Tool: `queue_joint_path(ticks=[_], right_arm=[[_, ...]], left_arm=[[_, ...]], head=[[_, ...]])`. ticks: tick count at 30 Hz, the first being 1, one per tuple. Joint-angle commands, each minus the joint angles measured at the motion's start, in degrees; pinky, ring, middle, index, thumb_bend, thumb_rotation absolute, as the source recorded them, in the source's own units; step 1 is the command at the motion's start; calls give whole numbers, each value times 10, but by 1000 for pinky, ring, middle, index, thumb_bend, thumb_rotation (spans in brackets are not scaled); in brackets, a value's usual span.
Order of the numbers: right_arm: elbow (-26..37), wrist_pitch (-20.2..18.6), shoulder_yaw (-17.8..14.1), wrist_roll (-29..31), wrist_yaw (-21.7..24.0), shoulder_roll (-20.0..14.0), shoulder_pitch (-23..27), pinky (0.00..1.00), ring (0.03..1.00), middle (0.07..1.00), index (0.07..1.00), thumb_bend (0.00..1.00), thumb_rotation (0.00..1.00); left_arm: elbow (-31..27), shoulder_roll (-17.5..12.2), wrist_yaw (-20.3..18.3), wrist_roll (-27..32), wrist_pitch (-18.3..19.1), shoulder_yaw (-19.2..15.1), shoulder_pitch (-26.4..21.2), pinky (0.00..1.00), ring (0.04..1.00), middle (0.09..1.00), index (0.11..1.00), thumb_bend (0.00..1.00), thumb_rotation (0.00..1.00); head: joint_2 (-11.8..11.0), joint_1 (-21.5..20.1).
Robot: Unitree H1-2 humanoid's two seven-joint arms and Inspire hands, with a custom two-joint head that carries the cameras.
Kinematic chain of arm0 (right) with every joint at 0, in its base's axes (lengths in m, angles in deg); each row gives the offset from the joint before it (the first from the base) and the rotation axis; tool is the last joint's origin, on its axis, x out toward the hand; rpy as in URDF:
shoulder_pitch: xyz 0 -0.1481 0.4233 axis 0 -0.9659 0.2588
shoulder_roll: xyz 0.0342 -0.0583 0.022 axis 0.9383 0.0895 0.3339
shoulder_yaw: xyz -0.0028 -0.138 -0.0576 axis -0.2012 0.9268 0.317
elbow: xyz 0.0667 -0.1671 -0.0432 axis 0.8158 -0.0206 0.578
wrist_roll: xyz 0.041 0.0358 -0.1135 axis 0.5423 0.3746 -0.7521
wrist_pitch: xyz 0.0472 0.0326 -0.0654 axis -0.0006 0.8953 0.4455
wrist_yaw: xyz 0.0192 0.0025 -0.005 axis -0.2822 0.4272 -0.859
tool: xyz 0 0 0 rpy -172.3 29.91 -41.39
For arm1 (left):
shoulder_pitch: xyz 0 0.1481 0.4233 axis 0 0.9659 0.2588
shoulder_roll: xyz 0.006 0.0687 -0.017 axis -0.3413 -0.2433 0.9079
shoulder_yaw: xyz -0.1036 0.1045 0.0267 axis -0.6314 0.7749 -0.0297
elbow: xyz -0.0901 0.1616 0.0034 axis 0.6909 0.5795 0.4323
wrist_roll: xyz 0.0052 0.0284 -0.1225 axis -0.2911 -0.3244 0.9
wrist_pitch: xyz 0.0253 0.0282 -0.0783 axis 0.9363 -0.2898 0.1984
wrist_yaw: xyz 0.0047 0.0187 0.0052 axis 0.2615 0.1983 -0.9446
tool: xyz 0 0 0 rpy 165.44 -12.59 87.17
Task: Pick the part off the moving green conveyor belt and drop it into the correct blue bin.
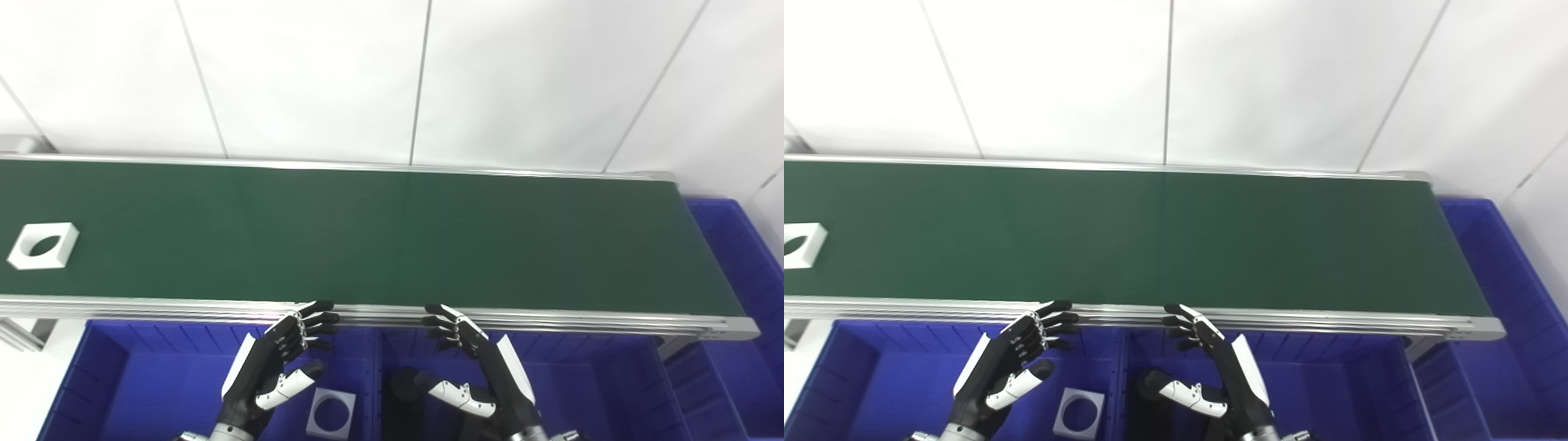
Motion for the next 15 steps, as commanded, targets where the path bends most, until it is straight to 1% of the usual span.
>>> queue_joint_path(ticks=[1, 2, 3, 5, 7, 10, 11, 12, 13, 14, 15], right_arm=[[4, 23, 1, 0, -8, 5, 9, 650, 725, 777, 834, 643, 566], [2, 25, 1, -1, -9, 4, 9, 650, 725, 777, 834, 642, 568], [1, 27, 1, -1, -10, 4, 8, 649, 726, 778, 835, 636, 562], [-3, 31, 1, 3, -11, 4, 8, 646, 724, 778, 833, 634, 560], [-9, 38, 1, 9, -12, 4, 9, 644, 722, 774, 829, 633, 545], [-21, 51, 1, 13, -15, 5, 11, 648, 721, 772, 825, 613, 502], [-26, 55, 1, 15, -16, 5, 12, 648, 721, 772, 825, 612, 499], [-29, 58, 1, 16, -17, 6, 13, 650, 722, 772, 825, 609, 491], [-33, 61, 1, 16, -18, 6, 13, 651, 722, 772, 824, 607, 487], [-35, 62, 1, 16, -19, 6, 14, 650, 722, 771, 823, 612, 498], [-37, 64, 2, 14, -21, 6, 14, 649, 722, 771, 823, 613, 502]], left_arm=[[-3, -2, -2, 3, -27, 0, -7, 633, 717, 750, 780, 883, 607], [-1, -2, -2, 4, -29, 0, -7, 633, 716, 749, 780, 883, 605], [1, -2, -3, 4, -31, 1, -7, 633, 717, 751, 779, 881, 605], [9, -4, -6, 5, -37, 2, -8, 631, 718, 754, 781, 870, 603], [17, -5, -7, 5, -44, 3, -10, 631, 718, 756, 781, 857, 592], [27, -4, -7, 7, -49, 3, -11, 632, 716, 752, 780, 871, 589], [30, -4, -7, 7, -51, 3, -11, 632, 717, 751, 780, 873, 589], [33, -4, -6, 7, -52, 2, -12, 631, 716, 750, 779, 876, 587], [38, -4, -7, 8, -56, 2, -13, 630, 716, 750, 778, 877, 586], [42, -4, -8, 9, -60, 2, -14, 629, 716, 752, 779, 857, 575], [47, -5, -9, 9, -64, 3, -15, 629, 716, 753, 779, 850, 571]], head=[[0, 1], [-6, 14], [-6, 14], [-19, 37], [-23, 42], [-33, 51], [-40, 56], [-40, 56], [-48, 63], [-50, 64], [-58, 71]])
